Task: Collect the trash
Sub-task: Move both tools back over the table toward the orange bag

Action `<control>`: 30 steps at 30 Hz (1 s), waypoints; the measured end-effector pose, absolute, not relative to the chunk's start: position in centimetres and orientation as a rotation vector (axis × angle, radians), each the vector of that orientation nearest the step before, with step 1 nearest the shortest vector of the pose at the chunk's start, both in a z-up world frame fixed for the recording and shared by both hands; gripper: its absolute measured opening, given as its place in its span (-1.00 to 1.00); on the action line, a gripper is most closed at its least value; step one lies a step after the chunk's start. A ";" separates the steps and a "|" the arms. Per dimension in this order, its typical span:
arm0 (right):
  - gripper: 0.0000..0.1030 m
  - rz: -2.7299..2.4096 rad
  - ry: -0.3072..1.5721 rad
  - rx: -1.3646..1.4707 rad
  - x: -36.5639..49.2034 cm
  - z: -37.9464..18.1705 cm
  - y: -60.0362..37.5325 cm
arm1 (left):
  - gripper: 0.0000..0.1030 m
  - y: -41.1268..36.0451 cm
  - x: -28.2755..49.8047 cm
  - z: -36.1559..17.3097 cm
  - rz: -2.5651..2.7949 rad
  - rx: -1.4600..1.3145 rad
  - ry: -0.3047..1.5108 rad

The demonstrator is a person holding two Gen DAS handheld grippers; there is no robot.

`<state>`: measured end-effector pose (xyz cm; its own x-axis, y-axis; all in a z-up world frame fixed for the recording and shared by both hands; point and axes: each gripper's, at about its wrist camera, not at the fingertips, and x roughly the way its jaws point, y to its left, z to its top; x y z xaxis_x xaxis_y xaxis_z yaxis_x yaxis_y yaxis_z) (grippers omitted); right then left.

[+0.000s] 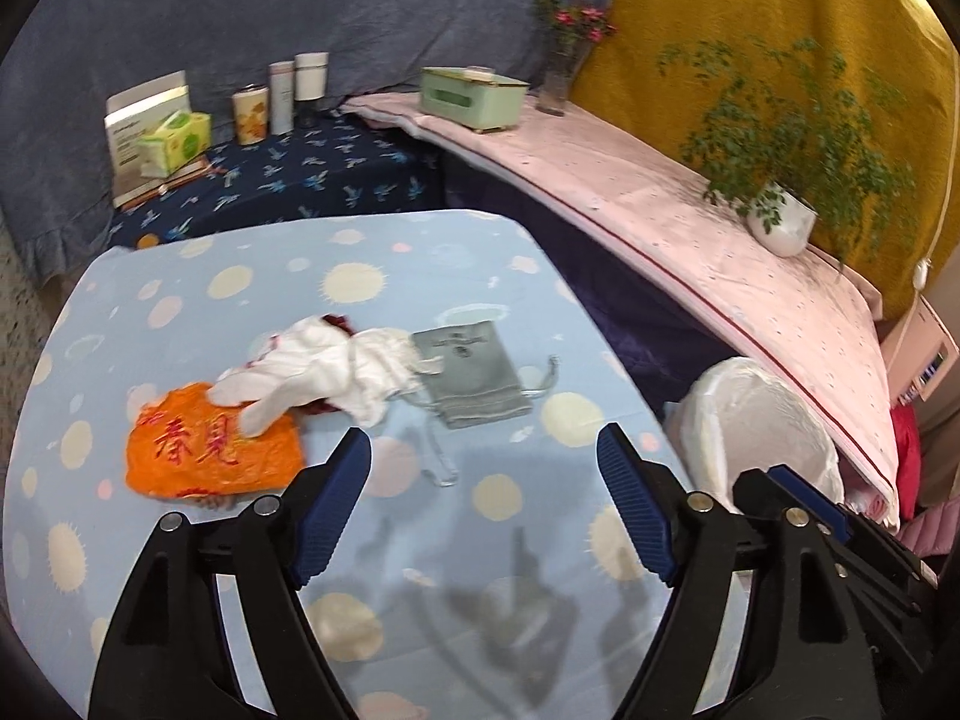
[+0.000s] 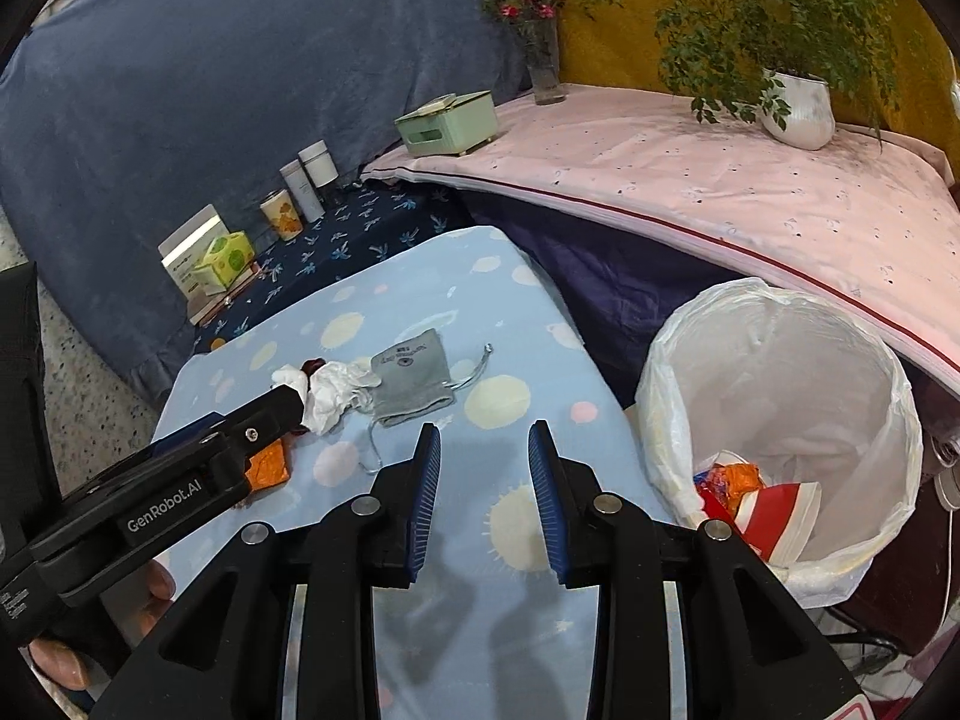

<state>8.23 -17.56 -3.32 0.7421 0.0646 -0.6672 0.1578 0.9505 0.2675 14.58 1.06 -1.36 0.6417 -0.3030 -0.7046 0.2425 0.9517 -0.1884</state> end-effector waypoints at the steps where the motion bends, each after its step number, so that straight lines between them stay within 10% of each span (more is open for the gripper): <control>1: -0.39 -0.044 0.738 0.314 8.4 -3.3 -17.1 | 0.49 1.9 14.7 -1.5 -0.296 -0.090 0.820; 30: -0.14 0.119 0.824 0.241 16.9 -6.0 -3.8 | 0.76 19.4 18.0 -8.2 0.009 -0.233 0.921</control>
